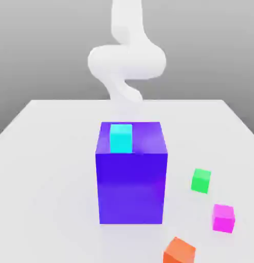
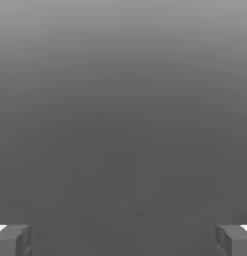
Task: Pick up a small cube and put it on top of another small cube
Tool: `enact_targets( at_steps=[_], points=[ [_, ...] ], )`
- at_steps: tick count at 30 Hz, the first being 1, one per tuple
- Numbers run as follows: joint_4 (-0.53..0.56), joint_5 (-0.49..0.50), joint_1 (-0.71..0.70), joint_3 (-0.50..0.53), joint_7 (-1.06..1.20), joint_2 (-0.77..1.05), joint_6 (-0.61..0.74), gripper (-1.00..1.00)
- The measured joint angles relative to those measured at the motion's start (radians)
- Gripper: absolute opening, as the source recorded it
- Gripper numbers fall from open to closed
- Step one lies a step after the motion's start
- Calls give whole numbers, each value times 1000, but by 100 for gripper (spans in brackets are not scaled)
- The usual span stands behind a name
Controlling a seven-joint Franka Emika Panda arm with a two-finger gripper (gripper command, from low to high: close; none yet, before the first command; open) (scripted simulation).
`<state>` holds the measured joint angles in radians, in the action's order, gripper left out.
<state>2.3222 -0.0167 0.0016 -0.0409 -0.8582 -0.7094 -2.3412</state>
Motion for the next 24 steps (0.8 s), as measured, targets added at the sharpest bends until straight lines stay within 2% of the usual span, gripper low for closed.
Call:
enact_targets(
  at_steps=[6,12,18,24],
  points=[
    [54,-19,9,-111,-159,219,-100,0],
    [107,1,21,-226,-342,434,-199,0],
    [160,81,64,-317,-568,657,-296,0],
    [210,195,167,-312,-818,886,-389,0]
  ],
)
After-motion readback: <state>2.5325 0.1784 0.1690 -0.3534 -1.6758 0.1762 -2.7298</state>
